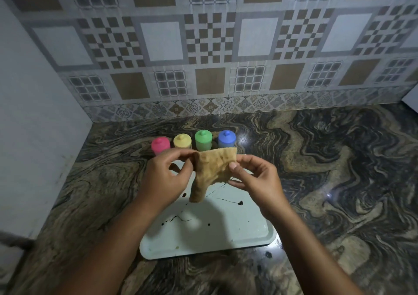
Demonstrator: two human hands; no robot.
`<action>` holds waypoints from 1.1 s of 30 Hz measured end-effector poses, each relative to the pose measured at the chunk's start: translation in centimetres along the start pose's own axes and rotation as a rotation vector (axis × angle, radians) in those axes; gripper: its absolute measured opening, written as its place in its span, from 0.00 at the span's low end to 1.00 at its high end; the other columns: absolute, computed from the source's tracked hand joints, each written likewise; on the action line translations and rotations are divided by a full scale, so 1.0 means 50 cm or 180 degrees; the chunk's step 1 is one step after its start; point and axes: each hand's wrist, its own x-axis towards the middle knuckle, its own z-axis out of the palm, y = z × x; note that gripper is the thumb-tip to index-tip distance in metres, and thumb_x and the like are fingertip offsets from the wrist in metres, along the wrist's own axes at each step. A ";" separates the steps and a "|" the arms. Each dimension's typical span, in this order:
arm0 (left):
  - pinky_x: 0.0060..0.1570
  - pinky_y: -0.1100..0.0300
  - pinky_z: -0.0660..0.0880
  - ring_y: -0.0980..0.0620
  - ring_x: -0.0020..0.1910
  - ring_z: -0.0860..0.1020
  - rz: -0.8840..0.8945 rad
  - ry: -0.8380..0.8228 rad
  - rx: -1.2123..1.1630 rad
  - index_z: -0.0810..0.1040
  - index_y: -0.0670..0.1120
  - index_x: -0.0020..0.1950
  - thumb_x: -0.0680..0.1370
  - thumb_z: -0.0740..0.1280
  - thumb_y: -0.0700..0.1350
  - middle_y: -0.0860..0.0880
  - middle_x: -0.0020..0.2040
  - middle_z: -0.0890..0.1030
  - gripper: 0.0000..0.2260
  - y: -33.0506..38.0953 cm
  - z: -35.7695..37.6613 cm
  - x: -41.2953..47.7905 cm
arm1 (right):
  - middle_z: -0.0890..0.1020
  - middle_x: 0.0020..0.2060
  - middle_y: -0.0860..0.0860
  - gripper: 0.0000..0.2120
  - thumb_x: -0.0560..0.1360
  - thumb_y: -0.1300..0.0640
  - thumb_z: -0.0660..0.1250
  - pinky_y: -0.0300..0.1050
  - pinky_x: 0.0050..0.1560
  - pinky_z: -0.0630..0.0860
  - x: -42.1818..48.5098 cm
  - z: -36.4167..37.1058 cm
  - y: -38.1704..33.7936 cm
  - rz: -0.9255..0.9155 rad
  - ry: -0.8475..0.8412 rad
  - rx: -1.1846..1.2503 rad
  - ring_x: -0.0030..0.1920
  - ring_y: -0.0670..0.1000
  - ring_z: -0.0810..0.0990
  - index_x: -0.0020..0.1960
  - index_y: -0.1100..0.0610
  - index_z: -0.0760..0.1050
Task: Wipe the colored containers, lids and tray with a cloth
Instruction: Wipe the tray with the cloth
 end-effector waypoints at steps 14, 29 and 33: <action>0.50 0.55 0.78 0.53 0.49 0.83 -0.1058 -0.0875 -0.0756 0.82 0.56 0.50 0.74 0.67 0.56 0.52 0.48 0.85 0.08 -0.055 -0.038 -0.043 | 0.82 0.35 0.49 0.04 0.83 0.60 0.64 0.43 0.38 0.75 -0.004 0.023 0.027 -0.0089 -0.0527 -0.0818 0.37 0.48 0.78 0.50 0.54 0.75; 0.50 0.53 0.83 0.53 0.44 0.86 -0.2693 -0.1005 -0.0654 0.71 0.49 0.57 0.74 0.76 0.47 0.48 0.45 0.87 0.17 -0.151 0.074 -0.144 | 0.85 0.34 0.47 0.03 0.78 0.52 0.70 0.50 0.43 0.81 0.094 0.035 0.172 -0.0199 -0.0479 -0.2817 0.37 0.48 0.83 0.51 0.47 0.80; 0.44 0.50 0.83 0.54 0.42 0.85 -0.2547 -0.0590 -0.0375 0.70 0.54 0.55 0.75 0.74 0.48 0.50 0.45 0.85 0.15 -0.171 0.099 -0.123 | 0.87 0.47 0.46 0.07 0.77 0.53 0.69 0.47 0.46 0.79 0.171 0.064 0.178 -0.0242 -0.0593 -0.3346 0.51 0.53 0.84 0.55 0.47 0.81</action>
